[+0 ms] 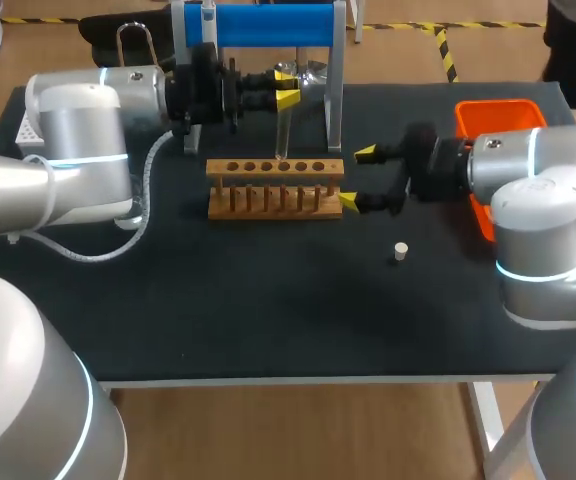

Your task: Invert the test tube, pick up the pipette, mount the tip to pipette, aspirate from beaker and dispense into the tube, eject the tip, return the pipette, and cap with the stopper.

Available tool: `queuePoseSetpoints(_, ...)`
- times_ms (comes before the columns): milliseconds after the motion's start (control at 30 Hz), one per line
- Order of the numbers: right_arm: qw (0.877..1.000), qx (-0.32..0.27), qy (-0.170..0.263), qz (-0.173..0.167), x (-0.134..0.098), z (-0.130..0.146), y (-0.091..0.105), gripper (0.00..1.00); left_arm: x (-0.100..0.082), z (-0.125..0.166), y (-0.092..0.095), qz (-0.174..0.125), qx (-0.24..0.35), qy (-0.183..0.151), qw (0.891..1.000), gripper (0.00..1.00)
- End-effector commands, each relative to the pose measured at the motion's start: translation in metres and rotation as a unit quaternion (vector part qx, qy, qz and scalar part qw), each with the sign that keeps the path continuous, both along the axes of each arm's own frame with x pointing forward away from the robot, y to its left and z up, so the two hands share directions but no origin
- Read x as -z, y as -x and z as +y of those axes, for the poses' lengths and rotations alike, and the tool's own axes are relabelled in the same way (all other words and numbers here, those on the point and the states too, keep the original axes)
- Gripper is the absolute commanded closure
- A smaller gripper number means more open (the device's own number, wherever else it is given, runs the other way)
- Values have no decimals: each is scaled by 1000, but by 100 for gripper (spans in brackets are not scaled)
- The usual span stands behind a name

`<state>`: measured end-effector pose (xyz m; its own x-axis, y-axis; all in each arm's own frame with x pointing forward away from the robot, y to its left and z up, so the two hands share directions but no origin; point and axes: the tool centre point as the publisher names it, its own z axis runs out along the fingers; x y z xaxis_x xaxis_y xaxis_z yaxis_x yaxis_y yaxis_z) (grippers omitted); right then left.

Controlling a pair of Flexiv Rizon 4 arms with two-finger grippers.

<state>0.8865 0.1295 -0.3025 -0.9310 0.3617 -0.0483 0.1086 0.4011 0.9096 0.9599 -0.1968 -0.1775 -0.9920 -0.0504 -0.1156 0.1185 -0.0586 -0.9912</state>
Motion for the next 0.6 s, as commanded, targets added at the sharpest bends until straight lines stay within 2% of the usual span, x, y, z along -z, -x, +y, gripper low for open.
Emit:
queuePoseSetpoints(33, 1000, 13, 5, -6, 8, 18, -6, 0, 0, 0, -2, 0, 3, 0, 1000, 100)
queuePoseSetpoints(433, 997, 66, 33, -32, 25, 41, -15, 0, 0, 0, -2, 0, 3, 0, 1000, 100)
queuePoseSetpoints(600, 997, 72, 34, -22, 31, 43, -20, 0, 0, 0, -2, 0, 3, 0, 1000, 100)
